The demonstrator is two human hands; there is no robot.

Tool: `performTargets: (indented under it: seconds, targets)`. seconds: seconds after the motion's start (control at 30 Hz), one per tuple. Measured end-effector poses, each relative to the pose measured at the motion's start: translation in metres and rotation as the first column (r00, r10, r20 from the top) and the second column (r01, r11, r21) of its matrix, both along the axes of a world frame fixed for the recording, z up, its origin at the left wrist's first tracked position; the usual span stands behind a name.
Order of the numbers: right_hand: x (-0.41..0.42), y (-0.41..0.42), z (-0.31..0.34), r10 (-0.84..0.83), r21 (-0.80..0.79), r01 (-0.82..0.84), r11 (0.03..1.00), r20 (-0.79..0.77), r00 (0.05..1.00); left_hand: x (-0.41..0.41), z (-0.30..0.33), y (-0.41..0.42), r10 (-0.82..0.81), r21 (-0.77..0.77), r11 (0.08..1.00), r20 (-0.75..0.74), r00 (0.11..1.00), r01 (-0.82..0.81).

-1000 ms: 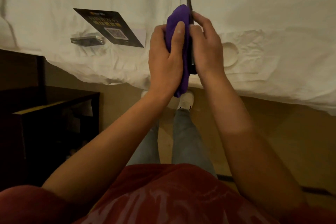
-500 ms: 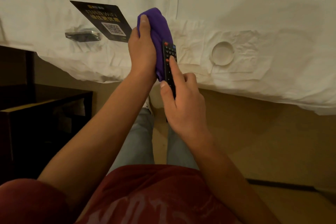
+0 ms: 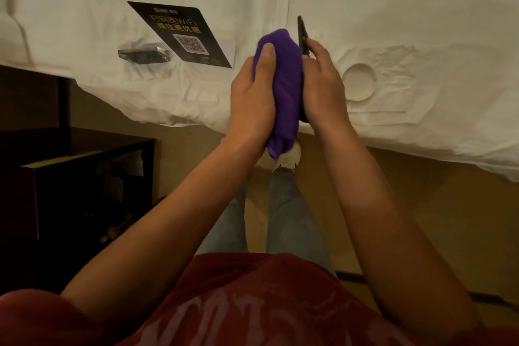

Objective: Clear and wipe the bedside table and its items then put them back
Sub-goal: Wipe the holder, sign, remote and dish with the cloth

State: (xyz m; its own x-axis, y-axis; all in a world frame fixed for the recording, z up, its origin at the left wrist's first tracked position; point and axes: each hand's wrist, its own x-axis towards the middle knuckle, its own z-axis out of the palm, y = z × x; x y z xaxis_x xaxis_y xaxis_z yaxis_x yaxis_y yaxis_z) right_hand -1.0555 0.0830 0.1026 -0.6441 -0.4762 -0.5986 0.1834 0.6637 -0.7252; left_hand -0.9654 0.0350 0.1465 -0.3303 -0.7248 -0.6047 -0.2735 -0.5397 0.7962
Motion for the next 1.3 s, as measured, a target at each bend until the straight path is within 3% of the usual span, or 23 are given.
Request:
performTargets:
  seconds: [0.2,0.4,0.63,0.8,0.9,1.03,1.17,1.3]
  targets:
    - [-0.012,0.004,-0.005,-0.14,0.025,0.138,0.99,0.199,0.97,0.004,0.007,0.021,-0.025,0.055,0.998,-0.027,0.999,0.026]
    - [0.026,0.031,0.018,-0.079,-0.03,0.084,0.996,0.145,0.986,-0.003,0.001,-0.008,0.109,0.003,0.994,0.076,0.991,-0.11]
    - [0.051,0.057,0.042,0.089,-0.039,-0.089,0.995,0.0,0.996,-0.011,-0.013,-0.034,0.167,0.088,0.981,0.06,0.984,-0.172]
    - [0.053,0.065,0.051,0.12,-0.148,-0.115,0.982,0.024,0.992,-0.015,-0.015,-0.054,0.243,0.068,0.967,0.054,0.968,-0.247]
    - [0.043,0.07,0.048,0.033,-0.191,-0.016,0.981,0.088,0.996,-0.008,-0.012,-0.066,0.275,0.034,0.961,0.038,0.961,-0.276]
    - [0.013,0.059,0.037,-0.086,-0.146,0.106,0.984,0.135,0.987,0.006,-0.002,-0.066,0.157,-0.165,0.976,0.065,0.985,-0.145]
    - [-0.006,0.028,0.031,-0.131,-0.225,0.153,0.962,0.109,0.985,0.013,0.0,-0.04,0.002,-0.2,0.98,0.063,0.998,0.01]
    - [-0.009,-0.003,0.028,-0.128,-0.245,0.131,0.96,0.031,0.991,0.015,0.0,-0.002,-0.039,-0.25,0.967,0.069,0.997,0.055]
